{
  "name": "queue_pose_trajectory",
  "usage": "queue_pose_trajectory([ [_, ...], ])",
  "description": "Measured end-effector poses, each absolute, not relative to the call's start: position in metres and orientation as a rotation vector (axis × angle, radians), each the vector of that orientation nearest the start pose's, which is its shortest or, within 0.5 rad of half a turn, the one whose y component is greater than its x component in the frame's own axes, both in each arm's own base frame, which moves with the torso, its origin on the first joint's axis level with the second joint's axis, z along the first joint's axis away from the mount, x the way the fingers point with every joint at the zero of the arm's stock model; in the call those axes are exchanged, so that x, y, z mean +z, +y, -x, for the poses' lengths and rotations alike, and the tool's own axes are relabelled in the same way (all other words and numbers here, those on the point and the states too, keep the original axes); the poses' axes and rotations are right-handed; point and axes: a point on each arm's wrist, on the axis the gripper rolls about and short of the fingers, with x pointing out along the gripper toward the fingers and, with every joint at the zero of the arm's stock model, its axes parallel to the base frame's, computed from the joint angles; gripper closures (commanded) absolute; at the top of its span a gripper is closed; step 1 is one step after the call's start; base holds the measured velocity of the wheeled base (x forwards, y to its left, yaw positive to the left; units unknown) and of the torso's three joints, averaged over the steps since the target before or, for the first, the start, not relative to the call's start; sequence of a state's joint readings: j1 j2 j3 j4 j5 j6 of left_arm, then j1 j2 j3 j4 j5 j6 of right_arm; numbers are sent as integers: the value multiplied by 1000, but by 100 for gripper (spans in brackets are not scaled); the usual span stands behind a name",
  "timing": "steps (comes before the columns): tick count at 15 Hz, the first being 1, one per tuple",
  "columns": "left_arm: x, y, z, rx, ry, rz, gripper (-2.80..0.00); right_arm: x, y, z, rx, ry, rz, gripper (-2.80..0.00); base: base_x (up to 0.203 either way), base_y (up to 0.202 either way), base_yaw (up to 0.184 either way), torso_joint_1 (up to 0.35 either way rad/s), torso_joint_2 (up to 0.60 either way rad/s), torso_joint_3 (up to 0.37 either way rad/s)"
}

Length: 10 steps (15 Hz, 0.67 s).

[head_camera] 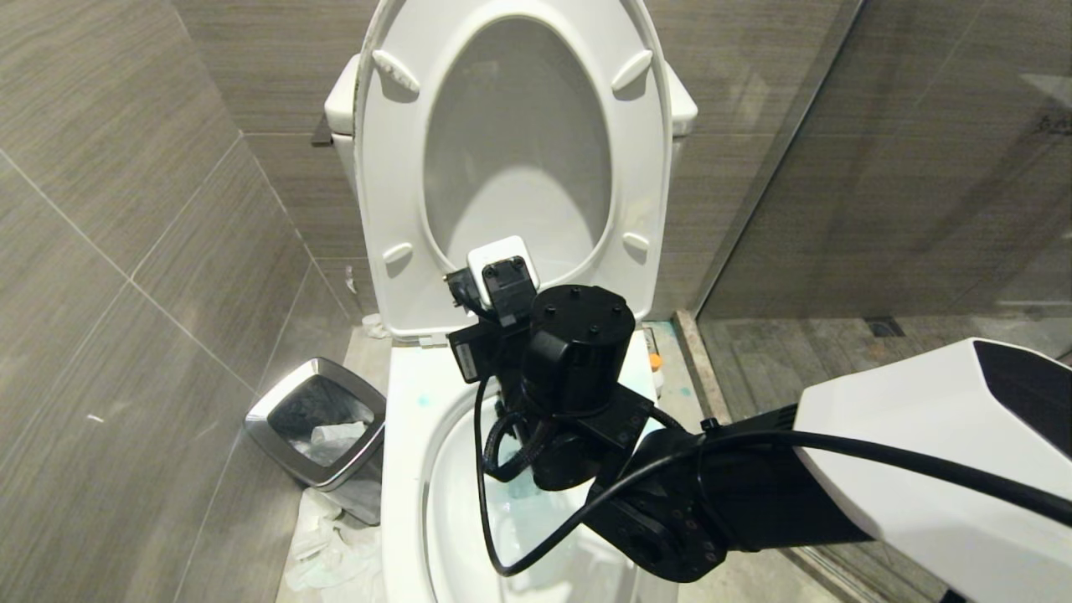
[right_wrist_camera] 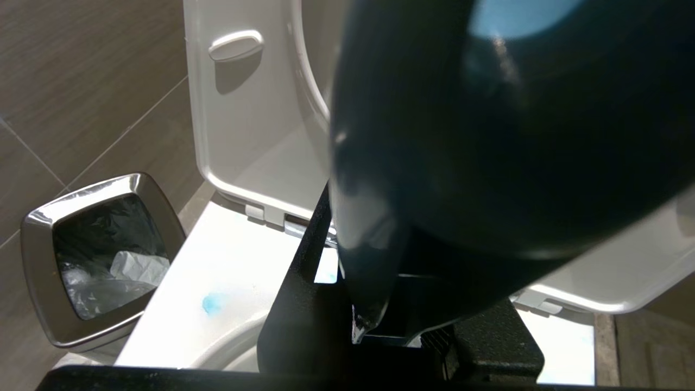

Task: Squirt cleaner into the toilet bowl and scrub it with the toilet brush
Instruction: Scrub the toilet bowl

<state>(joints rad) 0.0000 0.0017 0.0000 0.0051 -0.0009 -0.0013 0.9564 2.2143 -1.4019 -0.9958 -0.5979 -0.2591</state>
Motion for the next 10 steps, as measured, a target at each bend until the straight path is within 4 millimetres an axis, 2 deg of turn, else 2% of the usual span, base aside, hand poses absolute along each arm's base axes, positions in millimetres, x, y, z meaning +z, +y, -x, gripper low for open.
queue_pose_trajectory([
  [6, 75, 0, 23, 0, 6, 2, 0, 156, 367, -276, 343, -121, 127, 0, 0, 0, 0, 0, 0, 0],
  [10, 75, 0, 23, 0, 7, 2, 0, 151, 369, -276, 346, -112, 136, 0, 0, 0, 0, 0, 0, 0],
])
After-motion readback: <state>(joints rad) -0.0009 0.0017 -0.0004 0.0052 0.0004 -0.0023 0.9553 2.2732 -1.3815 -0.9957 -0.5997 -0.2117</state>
